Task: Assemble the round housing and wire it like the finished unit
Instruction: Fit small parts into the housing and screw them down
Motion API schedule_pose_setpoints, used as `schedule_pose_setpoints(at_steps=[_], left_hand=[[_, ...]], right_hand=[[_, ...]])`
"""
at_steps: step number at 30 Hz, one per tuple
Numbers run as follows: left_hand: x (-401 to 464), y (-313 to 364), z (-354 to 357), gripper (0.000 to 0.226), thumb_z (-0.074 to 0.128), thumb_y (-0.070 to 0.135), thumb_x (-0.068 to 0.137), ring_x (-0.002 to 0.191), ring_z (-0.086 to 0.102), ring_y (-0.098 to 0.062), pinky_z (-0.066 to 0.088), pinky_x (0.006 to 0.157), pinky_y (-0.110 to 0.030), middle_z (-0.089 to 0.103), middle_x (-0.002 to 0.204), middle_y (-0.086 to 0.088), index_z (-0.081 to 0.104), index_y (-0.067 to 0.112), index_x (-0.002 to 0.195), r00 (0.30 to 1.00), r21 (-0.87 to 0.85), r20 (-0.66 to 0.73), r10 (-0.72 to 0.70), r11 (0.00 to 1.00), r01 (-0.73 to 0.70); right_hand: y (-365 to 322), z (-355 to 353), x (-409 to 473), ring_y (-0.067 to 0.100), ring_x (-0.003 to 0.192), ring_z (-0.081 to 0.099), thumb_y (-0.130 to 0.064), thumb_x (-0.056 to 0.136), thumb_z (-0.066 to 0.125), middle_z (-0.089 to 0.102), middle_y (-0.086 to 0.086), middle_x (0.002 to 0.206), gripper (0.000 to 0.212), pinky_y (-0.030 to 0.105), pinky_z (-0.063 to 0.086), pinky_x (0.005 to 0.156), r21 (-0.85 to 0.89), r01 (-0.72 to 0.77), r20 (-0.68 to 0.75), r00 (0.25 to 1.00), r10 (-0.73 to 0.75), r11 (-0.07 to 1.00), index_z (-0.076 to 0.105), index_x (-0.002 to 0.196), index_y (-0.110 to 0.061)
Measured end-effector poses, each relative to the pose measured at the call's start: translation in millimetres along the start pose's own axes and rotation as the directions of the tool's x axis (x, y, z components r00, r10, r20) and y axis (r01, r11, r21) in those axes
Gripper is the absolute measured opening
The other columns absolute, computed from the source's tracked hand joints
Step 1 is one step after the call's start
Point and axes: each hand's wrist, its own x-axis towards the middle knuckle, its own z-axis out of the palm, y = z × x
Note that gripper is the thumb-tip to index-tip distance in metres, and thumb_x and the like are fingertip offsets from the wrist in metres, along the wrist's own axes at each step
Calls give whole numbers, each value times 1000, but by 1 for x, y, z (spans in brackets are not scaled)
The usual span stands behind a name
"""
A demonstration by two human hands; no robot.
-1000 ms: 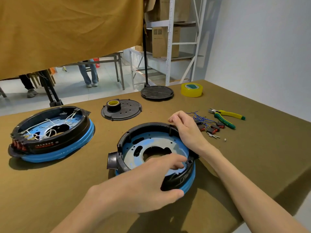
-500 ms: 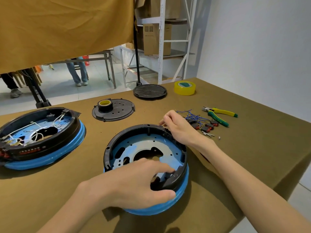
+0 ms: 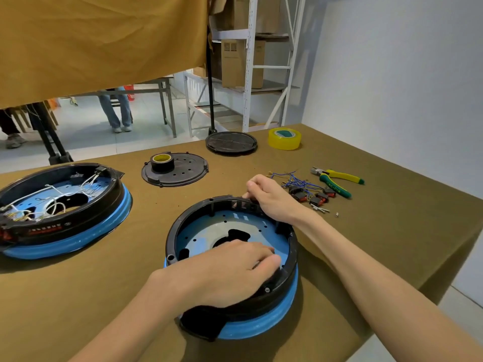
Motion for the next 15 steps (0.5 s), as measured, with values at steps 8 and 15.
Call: schedule_pose_setpoints(at_steps=[8, 15], left_hand=[[10, -10, 2, 50, 34, 43, 107, 152, 27, -11, 18, 125, -36, 22, 165, 26, 35, 37, 157, 997, 224, -65, -37, 973, 50], [12, -11, 2, 50, 34, 43, 108, 152, 27, -13, 21, 126, -41, 19, 164, 28, 31, 40, 158, 997, 268, -54, -48, 961, 61]], right_hand=[[4, -3, -3, 16, 86, 51, -32, 110, 40, 64, 3, 99, 29, 15, 41, 61, 105, -151, -3, 988, 152, 983, 60, 94, -17], [13, -11, -8, 16, 105, 61, -35, 110, 40, 67, -2, 102, 28, 27, 41, 80, 204, -210, -47, 973, 224, 956, 61, 99, -20]])
